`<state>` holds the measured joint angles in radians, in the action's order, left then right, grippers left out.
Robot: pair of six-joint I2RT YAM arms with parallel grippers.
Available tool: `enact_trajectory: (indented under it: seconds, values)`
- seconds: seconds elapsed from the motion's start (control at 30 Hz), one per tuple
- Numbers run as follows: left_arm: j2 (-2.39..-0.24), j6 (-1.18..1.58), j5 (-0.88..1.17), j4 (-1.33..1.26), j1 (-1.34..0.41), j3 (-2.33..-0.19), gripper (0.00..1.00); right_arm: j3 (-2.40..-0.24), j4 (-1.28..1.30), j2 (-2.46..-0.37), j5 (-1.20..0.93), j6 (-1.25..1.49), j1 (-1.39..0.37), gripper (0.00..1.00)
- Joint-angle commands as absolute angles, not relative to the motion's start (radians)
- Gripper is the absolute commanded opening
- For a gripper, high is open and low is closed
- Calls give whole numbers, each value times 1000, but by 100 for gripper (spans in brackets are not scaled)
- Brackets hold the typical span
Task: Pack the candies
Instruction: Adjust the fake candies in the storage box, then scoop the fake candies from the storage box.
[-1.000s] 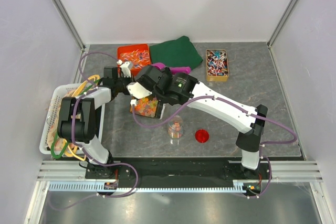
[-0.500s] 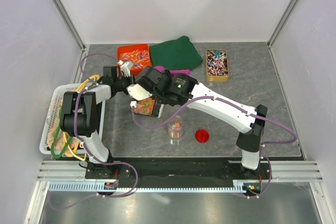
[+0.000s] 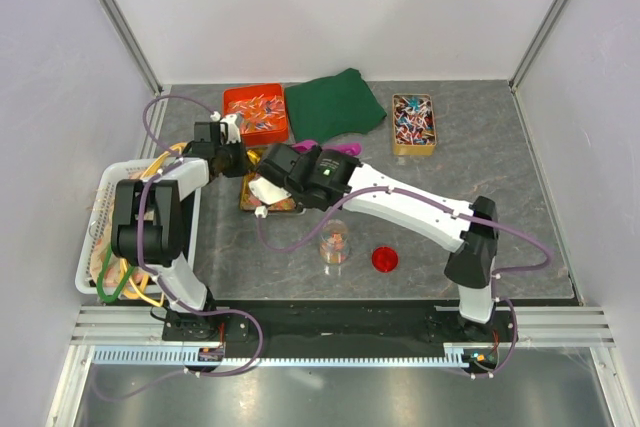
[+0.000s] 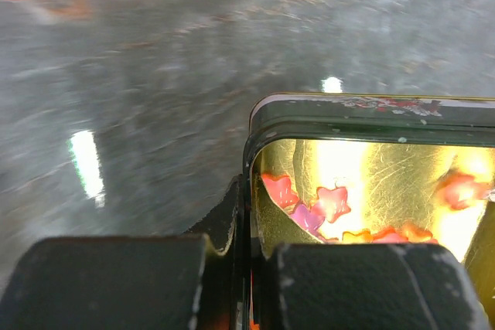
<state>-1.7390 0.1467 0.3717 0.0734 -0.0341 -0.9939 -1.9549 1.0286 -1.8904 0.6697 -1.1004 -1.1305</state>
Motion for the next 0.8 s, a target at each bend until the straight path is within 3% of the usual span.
enact_trajectory:
  seconds: [0.0,0.37,0.77]
  values:
    - [-1666,126,244,78,-41,-1038,2,-1950,1016,-1966,732,-1129,-1140,0]
    - [-1646,92,120,103,-78,-1046,2,-1983,946,-2158,759,-1180,-1147,0]
    - [-1637,54,94,100,-133,-1046,2,-1982,940,-2230,784,-1209,-1146,0]
